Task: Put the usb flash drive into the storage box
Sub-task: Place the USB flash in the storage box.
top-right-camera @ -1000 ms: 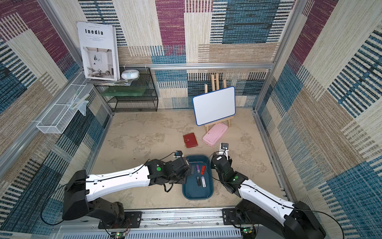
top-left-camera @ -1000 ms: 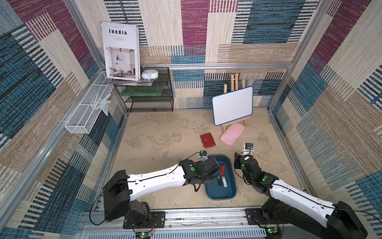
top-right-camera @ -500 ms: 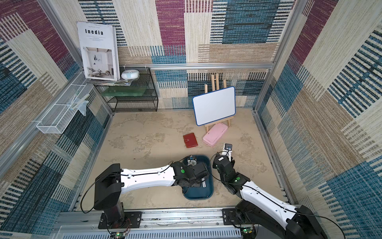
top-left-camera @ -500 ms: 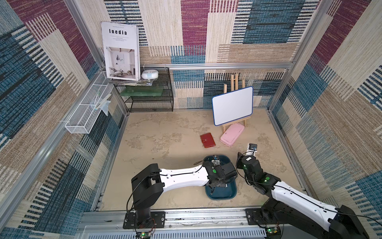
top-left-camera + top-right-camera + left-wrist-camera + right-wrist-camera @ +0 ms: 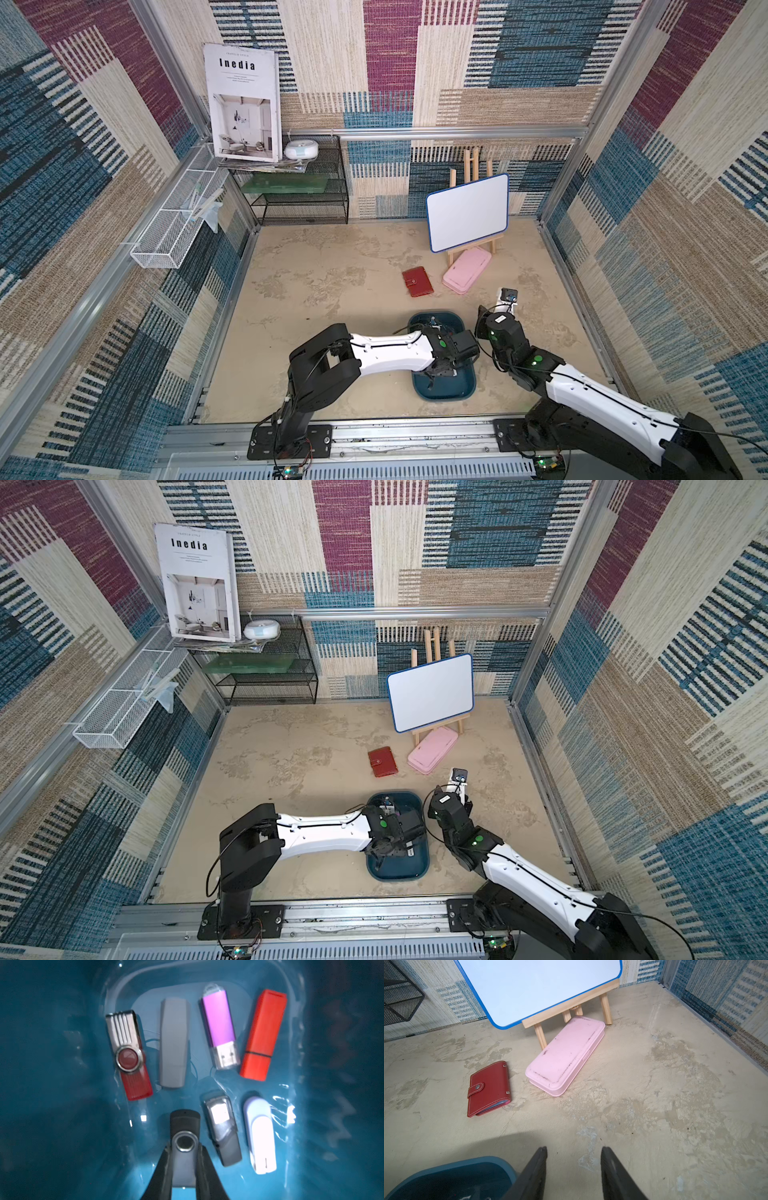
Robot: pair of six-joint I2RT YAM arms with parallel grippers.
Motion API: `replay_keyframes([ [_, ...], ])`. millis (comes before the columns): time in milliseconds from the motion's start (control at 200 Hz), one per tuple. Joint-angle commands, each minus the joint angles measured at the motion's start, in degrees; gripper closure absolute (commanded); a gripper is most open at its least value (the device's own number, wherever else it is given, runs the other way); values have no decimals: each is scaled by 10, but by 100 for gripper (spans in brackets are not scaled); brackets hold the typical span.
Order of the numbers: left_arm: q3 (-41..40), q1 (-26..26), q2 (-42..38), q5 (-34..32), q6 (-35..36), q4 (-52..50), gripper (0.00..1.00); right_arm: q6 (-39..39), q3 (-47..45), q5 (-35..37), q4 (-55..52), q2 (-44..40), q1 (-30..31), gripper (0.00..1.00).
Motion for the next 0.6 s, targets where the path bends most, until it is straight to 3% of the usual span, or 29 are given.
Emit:
replay_keyframes([
  [0,1,1,5,4,-2,2,83,4,-1,5,-1,1,-1,53],
  [275,7,3,11,10,2,-1,59,4,-2,3,-1,2,-1,53],
  [441,16,1,-15,10,17,-15,57,3,-1,1,0,-1,0,53],
  [596,17,2,-91,-26,51,-50,56,0,-5,-6,4,-12,0,53],
])
